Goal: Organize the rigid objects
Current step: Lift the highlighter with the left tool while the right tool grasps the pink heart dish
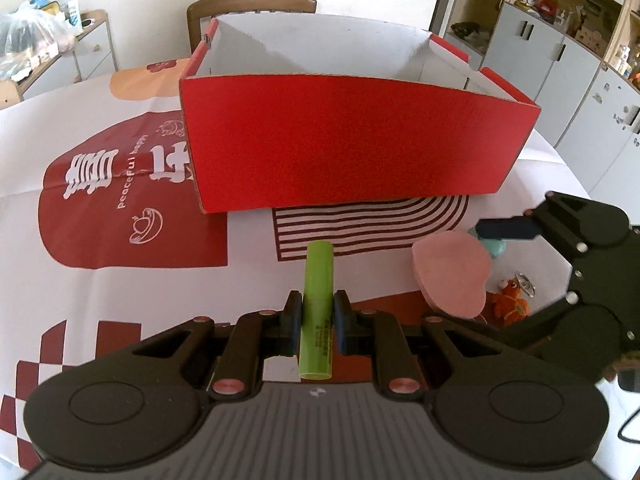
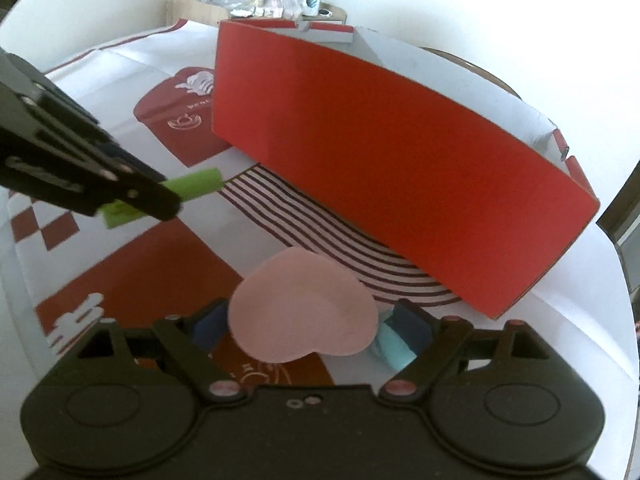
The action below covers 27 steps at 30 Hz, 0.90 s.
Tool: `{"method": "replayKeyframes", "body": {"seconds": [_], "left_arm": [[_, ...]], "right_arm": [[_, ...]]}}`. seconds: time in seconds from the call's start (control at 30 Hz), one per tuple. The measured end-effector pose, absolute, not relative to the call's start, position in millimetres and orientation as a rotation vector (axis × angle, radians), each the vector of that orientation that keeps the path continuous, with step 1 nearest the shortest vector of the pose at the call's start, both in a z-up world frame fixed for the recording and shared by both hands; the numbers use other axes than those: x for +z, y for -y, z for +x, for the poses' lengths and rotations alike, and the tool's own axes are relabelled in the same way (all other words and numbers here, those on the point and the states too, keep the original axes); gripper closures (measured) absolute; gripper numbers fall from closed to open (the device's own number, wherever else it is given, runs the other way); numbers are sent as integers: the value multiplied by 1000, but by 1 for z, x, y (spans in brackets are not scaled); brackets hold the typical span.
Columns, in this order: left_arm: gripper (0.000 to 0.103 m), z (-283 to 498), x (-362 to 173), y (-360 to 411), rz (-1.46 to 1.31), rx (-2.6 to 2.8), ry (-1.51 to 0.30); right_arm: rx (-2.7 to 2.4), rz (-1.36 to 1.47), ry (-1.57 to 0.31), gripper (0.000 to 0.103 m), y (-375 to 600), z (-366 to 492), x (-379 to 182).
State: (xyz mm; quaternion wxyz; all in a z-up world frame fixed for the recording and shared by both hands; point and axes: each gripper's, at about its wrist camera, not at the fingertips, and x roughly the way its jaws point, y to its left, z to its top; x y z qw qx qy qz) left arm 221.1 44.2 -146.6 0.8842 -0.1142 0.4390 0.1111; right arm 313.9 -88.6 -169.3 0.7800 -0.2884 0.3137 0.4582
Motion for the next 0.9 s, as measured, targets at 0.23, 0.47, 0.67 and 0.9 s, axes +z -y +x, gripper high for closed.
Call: {"method": "replayKeyframes", "body": {"seconds": [0.23,0.47,0.67,0.9], "left_arm": [[87,214,-146,-41,-242,229,-916],[87,210,-146,-37,-243,229,-917],[87,211,-141,-36,-244,224,-902],[87,212,-125,-32,-261,223,-876]], "right_arm": [[1062,-682,-641,19,85,315,-168],[1092,-692,-654,28,90,312,-162],[1099,-686,-643,29,94,305,-158],[1105,-633,-638,29,104,296,-132]]}}
